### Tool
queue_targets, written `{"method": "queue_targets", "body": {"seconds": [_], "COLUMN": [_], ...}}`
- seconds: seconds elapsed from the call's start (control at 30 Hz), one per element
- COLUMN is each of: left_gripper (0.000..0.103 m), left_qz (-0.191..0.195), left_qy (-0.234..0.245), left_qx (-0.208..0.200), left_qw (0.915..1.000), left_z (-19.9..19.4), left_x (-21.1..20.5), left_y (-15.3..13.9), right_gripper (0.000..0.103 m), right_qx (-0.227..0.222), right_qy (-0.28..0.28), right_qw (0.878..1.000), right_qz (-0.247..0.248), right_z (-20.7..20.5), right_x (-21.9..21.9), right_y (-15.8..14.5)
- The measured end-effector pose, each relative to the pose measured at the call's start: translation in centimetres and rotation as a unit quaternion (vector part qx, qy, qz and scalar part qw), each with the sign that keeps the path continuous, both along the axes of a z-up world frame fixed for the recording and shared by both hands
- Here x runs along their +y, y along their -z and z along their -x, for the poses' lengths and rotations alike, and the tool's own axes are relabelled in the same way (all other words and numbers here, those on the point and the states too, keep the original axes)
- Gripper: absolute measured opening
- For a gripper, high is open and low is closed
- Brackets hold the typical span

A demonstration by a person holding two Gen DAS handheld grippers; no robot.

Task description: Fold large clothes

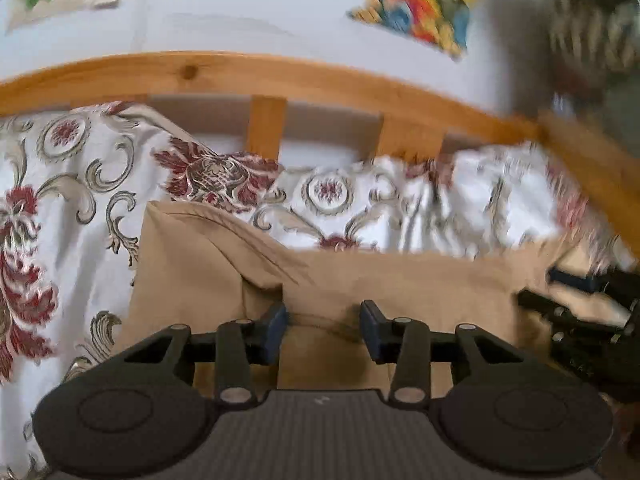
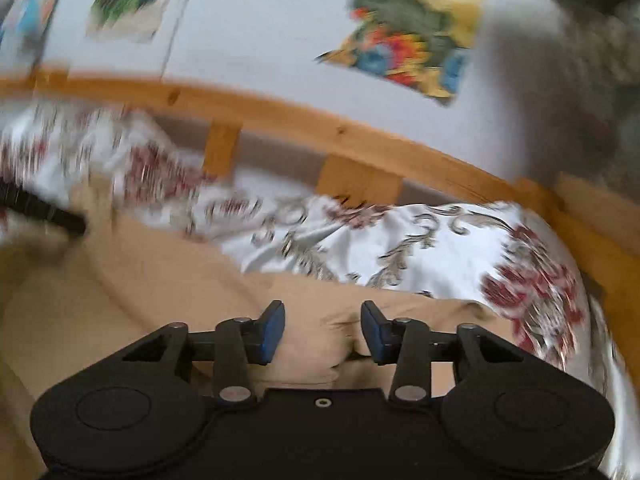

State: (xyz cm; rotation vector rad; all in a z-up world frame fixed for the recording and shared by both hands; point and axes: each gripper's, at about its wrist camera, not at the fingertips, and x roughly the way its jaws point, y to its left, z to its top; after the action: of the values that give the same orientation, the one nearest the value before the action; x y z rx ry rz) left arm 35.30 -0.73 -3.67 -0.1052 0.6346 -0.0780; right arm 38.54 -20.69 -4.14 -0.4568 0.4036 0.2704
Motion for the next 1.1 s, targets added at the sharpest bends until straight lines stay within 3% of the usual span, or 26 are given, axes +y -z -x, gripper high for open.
{"method": "queue_targets", "body": {"seconds": [0.07,0.17,0.23,0.4,0.5,0.57,0.67,0.77,0.83,0.9,0.93,0.97,1.1], "left_gripper": [0.044,0.045,0.045,0.047,0.047,0.047,0.046,0.046,0.049,0.067,0.071,0.077,0.094], "left_qz": [-0.023,-0.004,-0.005,0.046,0.097,0.074,0.017,0.009,0.039,0.061,0.065,0.065,0.037], "left_qy": [0.007,0.003,0.005,0.007,0.031,0.044,0.045,0.047,0.055,0.06,0.063,0.069,0.094], "left_qx": [0.017,0.035,0.03,0.012,-0.007,0.023,0.048,0.058,0.069,0.074,0.071,0.065,0.047], "left_qw": [0.9996,0.9994,0.9995,0.9989,0.9947,0.996,0.9977,0.9972,0.9954,0.9936,0.9934,0.9934,0.9938], "left_z": [-0.4,-1.0,-0.2,2.8,5.1,5.0,5.1,5.3,5.4,5.8,6.4,6.9,10.5], "left_x": [-0.5,-0.3,-0.1,1.1,1.9,0.8,-0.7,-0.8,-0.2,0.3,0.4,0.4,-0.1], "left_y": [1.5,3.3,3.1,1.3,1.3,2.0,3.1,3.1,2.3,1.3,0.7,0.2,-2.0], "right_gripper": [0.041,0.042,0.042,0.042,0.043,0.048,0.05,0.051,0.054,0.071,0.083,0.087,0.088], "right_qx": [0.001,0.013,0.021,0.014,0.032,0.054,0.049,0.059,0.071,0.072,0.067,0.061,0.051], "right_qy": [-0.008,-0.017,-0.012,0.003,0.012,0.018,0.018,0.021,0.017,0.007,0.0,-0.007,-0.011], "right_qw": [1.0,0.999,0.999,1.0,0.999,0.998,0.998,0.997,0.997,0.997,0.998,0.998,0.999], "right_qz": [0.03,0.047,0.032,-0.022,0.0,0.03,0.033,0.045,0.036,0.014,0.002,-0.008,-0.015], "right_z": [-0.3,-0.8,-1.0,3.1,5.5,5.9,5.8,5.6,5.9,6.8,7.5,8.3,11.9], "right_x": [0.3,0.3,0.2,-2.2,-3.4,-3.7,-3.8,-3.2,-3.4,-4.2,-4.7,-5.2,-6.1], "right_y": [1.6,3.6,3.3,0.0,0.4,2.0,3.0,2.7,1.8,0.4,-0.3,-1.1,-3.6]}}
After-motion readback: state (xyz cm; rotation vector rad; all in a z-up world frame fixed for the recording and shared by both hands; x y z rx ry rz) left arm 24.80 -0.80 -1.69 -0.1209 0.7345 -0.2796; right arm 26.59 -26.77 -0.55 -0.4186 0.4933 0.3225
